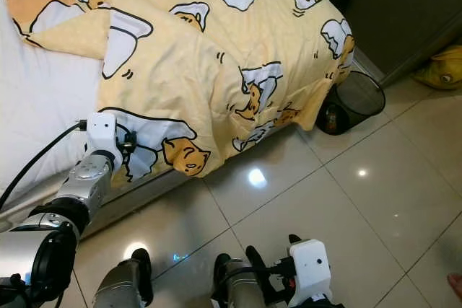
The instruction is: Clean up the room
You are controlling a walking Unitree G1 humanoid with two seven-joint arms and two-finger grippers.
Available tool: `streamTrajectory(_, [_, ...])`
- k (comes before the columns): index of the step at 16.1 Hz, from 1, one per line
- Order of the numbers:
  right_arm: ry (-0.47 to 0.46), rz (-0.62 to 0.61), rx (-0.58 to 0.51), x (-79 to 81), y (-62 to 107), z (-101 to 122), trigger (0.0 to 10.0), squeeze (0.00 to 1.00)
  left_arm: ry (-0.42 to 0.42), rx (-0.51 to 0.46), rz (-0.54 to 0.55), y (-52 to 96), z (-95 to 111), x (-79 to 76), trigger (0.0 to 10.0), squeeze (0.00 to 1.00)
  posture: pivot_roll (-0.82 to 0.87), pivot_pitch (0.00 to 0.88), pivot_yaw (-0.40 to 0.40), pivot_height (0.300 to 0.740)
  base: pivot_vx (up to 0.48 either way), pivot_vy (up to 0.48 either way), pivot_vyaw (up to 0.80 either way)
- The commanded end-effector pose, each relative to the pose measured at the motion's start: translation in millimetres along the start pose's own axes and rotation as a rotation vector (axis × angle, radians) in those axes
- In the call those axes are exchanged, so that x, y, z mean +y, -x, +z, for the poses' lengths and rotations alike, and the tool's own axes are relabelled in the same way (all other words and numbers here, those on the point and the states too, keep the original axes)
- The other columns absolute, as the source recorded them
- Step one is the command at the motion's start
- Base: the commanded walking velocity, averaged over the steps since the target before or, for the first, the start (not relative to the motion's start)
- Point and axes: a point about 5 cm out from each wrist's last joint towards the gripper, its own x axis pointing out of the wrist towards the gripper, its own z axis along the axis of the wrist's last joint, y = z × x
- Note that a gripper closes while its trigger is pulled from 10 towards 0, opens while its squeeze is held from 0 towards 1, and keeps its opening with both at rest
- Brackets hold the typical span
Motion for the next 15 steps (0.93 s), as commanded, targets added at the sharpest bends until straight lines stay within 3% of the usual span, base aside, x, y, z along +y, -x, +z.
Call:
streamTrajectory(1, [0.005, -0.020, 0.019, -3.9, 4.0, -1.3, 10.0, 0.00, 0.019, 0.064, -0.034, 3.5, -15.9, -7.6, 0.0, 0.00, -0.27, 0.317, -0.138, 0.740, 0.000, 0.000, 0.00])
streamTrajectory(5, [0.005, -0.018, 0.017, -5.3, -2.7, 0.3, 10.0, 0.00, 0.010, 0.067, -0.053, 3.0, -14.7, -9.0, 0.0, 0.00, -0.27, 0.301, -0.144, 0.740, 0.000, 0.000, 0.00])
streamTrajectory(9, [0.005, -0.013, 0.011, -7.1, -13.4, 1.8, 10.0, 0.00, -0.106, 0.103, -0.112, 6.7, -26.4, -11.5, 0.0, 0.00, -0.24, 0.271, -0.138, 0.740, 0.000, 0.000, 0.00])
streamTrajectory(13, [0.015, -0.003, -0.012, -10.5, -27.7, 7.0, 10.0, 0.00, -0.163, 0.133, -0.144, 10.4, -37.2, -12.9, 0.0, 0.00, -0.24, 0.233, -0.135, 0.740, 0.000, 0.000, 0.00])
streamTrajectory(15, [0.026, -0.004, -0.027, -14.2, -33.3, 11.0, 10.0, 0.00, -0.149, 0.122, -0.174, 10.2, -35.1, -19.3, 0.0, 0.00, -0.23, 0.213, -0.134, 0.740, 0.000, 0.000, 0.00])
